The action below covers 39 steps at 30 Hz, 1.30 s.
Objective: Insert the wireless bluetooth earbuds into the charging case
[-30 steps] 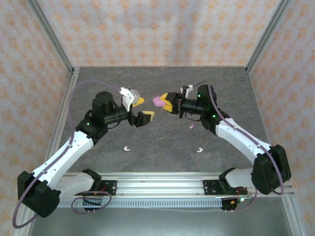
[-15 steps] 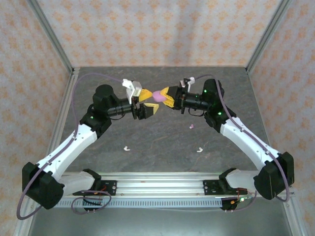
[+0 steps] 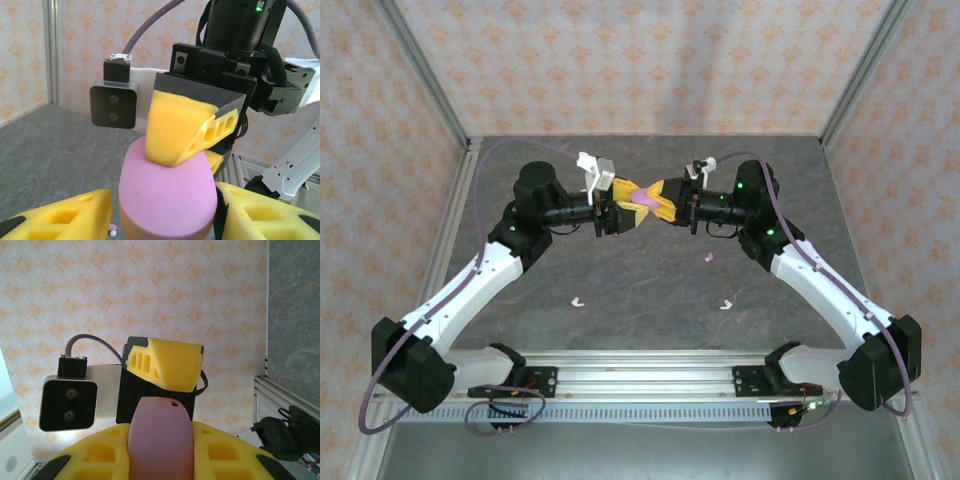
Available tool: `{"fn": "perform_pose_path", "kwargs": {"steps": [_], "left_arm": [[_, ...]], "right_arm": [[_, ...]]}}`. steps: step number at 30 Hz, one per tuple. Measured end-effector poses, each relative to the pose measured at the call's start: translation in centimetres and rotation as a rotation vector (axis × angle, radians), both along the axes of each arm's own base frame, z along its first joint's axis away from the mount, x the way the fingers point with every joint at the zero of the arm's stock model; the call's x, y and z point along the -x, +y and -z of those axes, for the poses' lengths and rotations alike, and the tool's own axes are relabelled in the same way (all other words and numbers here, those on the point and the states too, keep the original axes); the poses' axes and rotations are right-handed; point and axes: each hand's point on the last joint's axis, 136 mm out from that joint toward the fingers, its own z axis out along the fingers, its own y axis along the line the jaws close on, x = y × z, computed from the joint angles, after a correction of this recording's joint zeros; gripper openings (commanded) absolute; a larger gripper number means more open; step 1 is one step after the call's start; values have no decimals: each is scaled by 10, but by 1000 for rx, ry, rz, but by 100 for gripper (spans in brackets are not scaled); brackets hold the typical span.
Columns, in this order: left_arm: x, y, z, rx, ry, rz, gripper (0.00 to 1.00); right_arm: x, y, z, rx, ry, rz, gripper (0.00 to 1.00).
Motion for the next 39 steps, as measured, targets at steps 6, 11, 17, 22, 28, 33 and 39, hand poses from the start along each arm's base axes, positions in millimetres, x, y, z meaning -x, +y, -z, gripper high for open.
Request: {"fn": "perform_pose_path", "kwargs": {"steps": [6, 11, 17, 22, 28, 33, 39], "left_arm": [[2, -3, 4, -12, -2, 12, 62], [3, -4, 6, -17, 9, 14, 54], [3, -4, 6, -16, 11, 14, 38], [3, -4, 5, -14, 9, 14, 29], [4, -6, 5, -15, 9, 17, 22], [9, -5, 5, -20, 10, 22, 18], [23, 2, -4, -30, -23, 20, 17]], "right_arm": [[0, 0, 0, 0, 0, -1, 9], [1, 0, 0, -1, 1, -4, 9], [1, 0, 0, -2, 2, -4, 9], [1, 0, -2, -4, 3, -3, 25], [2, 0, -2, -2, -13, -7, 52], [5, -1, -6, 29, -82, 1, 70], [19, -20, -38, 68, -323, 79, 74]]}}
